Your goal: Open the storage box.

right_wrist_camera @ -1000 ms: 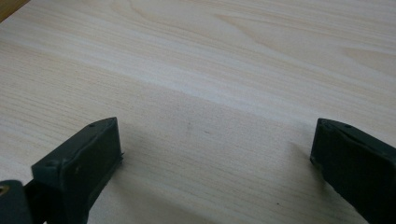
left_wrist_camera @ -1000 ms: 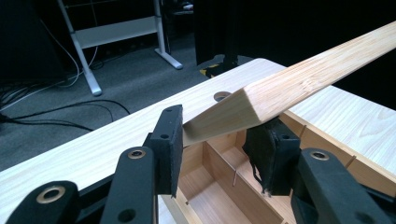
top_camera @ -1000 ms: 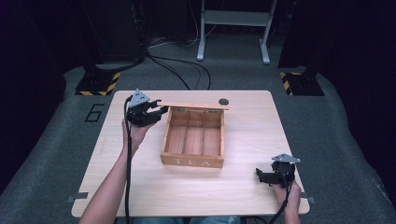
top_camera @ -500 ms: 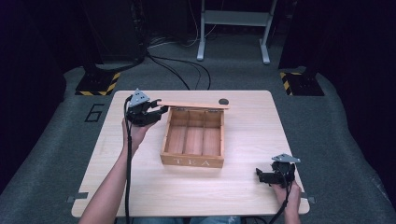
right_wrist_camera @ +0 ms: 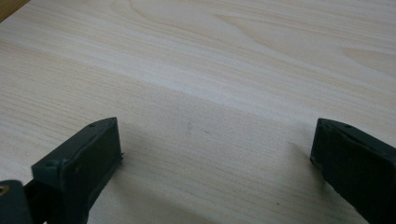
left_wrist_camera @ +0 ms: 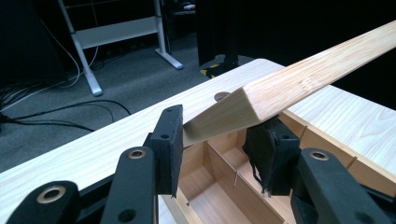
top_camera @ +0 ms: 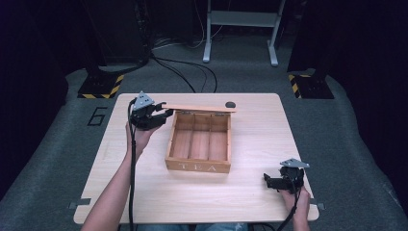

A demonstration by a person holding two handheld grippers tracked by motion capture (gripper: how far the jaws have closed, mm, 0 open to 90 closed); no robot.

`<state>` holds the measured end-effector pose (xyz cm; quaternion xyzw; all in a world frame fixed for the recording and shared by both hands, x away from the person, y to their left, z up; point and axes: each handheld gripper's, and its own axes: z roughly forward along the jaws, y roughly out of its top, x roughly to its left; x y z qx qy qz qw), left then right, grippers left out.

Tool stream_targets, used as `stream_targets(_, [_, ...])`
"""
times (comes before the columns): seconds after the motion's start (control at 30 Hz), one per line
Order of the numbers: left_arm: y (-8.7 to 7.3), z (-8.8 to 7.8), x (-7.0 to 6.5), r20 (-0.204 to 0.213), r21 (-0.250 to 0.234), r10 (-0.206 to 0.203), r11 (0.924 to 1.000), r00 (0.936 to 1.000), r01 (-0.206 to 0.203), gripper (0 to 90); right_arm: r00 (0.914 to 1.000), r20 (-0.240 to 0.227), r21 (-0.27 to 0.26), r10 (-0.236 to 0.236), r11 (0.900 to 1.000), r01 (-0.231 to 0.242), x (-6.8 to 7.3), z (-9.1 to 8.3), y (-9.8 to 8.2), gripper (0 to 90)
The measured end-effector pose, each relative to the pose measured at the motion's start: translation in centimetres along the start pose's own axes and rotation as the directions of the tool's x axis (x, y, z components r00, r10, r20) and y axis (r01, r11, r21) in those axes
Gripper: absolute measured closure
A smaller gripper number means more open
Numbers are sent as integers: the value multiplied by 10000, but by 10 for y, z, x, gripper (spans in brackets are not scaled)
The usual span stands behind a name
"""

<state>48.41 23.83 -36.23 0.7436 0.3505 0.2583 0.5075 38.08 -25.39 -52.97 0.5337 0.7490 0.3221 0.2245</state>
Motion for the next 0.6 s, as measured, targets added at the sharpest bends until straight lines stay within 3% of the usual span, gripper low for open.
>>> stream_targets(0.6, [0, 0, 0, 17, 18, 29, 10000, 10000, -29, 568, 10000, -2, 0, -1, 10000, 1, 0, 0, 0, 13])
